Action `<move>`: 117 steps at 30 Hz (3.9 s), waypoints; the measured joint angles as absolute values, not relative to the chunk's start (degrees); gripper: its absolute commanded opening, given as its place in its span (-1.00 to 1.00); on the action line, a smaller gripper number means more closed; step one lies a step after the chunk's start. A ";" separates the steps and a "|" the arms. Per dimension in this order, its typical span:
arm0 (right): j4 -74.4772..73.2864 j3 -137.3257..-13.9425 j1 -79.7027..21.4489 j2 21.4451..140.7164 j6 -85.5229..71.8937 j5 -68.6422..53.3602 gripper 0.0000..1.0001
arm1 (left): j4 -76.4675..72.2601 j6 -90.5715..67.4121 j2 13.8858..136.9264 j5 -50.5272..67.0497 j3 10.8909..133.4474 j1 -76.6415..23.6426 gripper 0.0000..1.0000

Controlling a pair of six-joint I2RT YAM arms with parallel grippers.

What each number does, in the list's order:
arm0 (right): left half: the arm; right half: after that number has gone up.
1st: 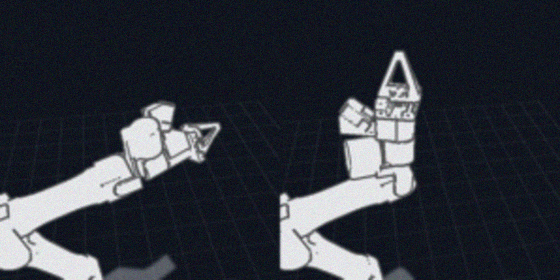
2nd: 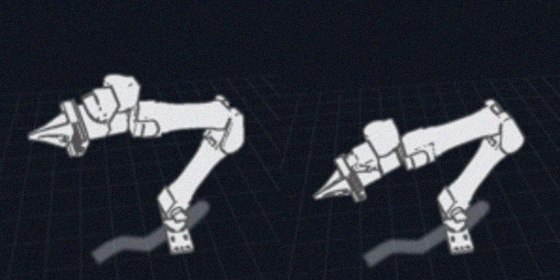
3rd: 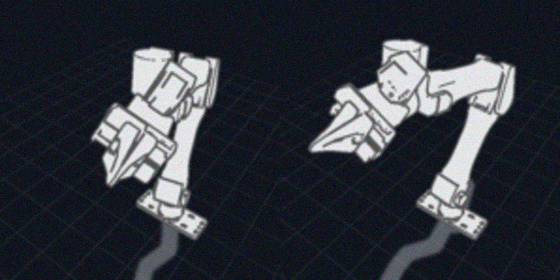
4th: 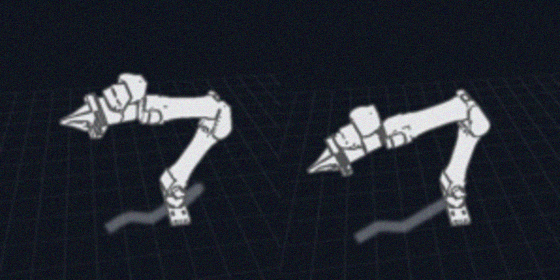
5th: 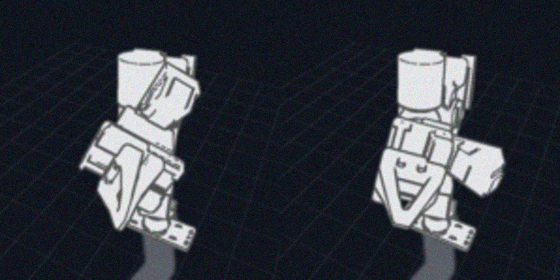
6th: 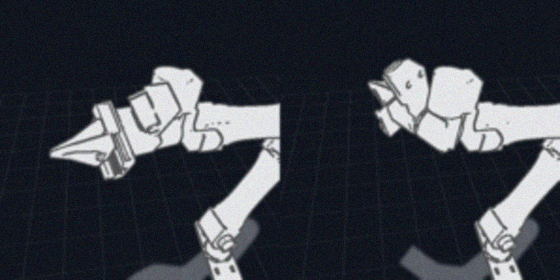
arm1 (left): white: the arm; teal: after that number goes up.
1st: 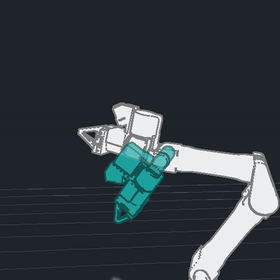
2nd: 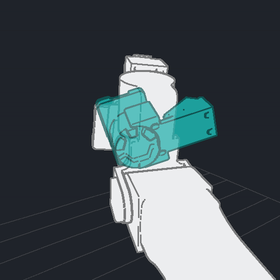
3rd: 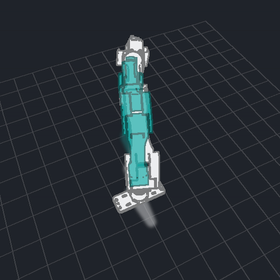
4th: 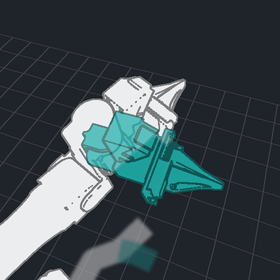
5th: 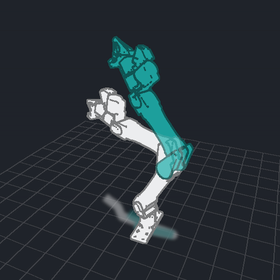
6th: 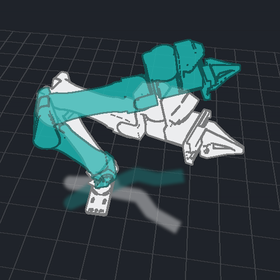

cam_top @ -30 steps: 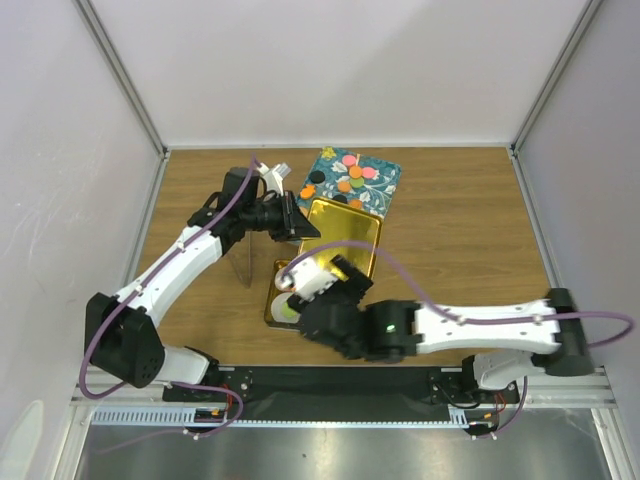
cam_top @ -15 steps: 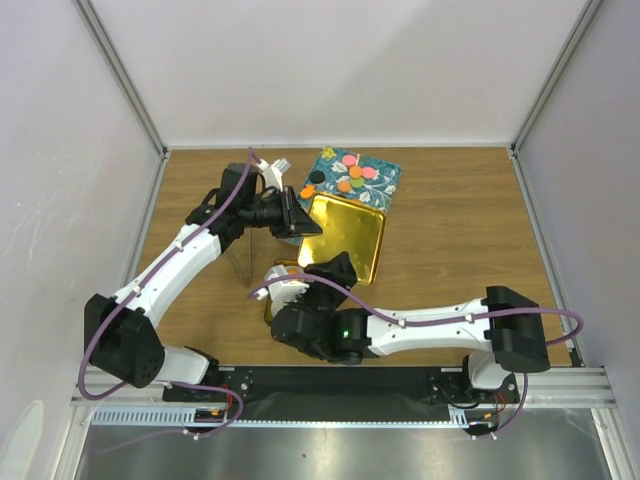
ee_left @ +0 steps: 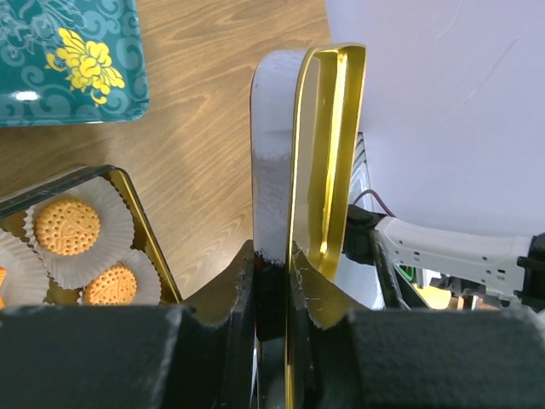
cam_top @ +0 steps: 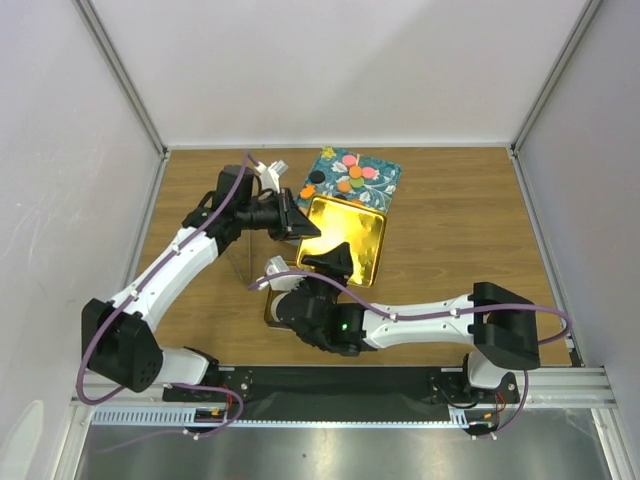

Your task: Pack the cookies

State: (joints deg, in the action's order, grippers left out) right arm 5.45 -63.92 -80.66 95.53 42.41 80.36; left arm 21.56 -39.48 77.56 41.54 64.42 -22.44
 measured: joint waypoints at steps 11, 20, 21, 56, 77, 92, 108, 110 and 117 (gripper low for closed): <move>18.48 -61.49 -79.88 96.16 55.99 79.48 -0.63 | 18.35 -42.81 75.07 43.94 63.11 -21.08 -0.77; 25.36 -61.01 -79.33 96.64 62.30 79.37 -1.00 | 18.33 -42.52 74.91 43.40 63.11 -20.86 0.29; 25.89 -61.08 -79.13 96.64 62.61 79.48 -1.00 | 18.46 -42.19 74.91 43.22 63.11 -20.86 0.37; -44.12 -85.84 -47.13 76.12 -10.76 -0.93 -1.00 | 19.40 -37.30 66.19 25.67 70.04 -8.82 0.87; 15.64 -48.56 -39.72 75.81 -58.85 -37.95 -0.96 | 25.65 -32.88 46.83 15.49 41.47 -8.82 0.96; 31.27 -44.71 -43.11 88.25 -65.65 -32.29 -0.97 | 24.12 -32.34 43.81 12.82 36.21 -8.82 1.00; 42.35 -41.98 -43.88 97.38 -70.81 -31.88 -0.95 | 17.85 -32.47 49.23 17.21 28.42 -8.93 0.98; 43.29 -41.52 -43.88 97.60 -71.29 -31.92 -0.94 | 16.91 -32.53 49.89 17.37 28.27 -9.30 0.98; 46.28 -39.94 -43.88 98.89 -73.38 -32.40 -0.95 | 14.35 -32.56 52.62 18.31 28.25 -11.79 0.97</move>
State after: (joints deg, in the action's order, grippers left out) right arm 46.28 -39.94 -43.88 98.89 -73.38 -32.40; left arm 14.35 -32.56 52.62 18.31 28.25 -11.79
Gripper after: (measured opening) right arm 0.191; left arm 0.992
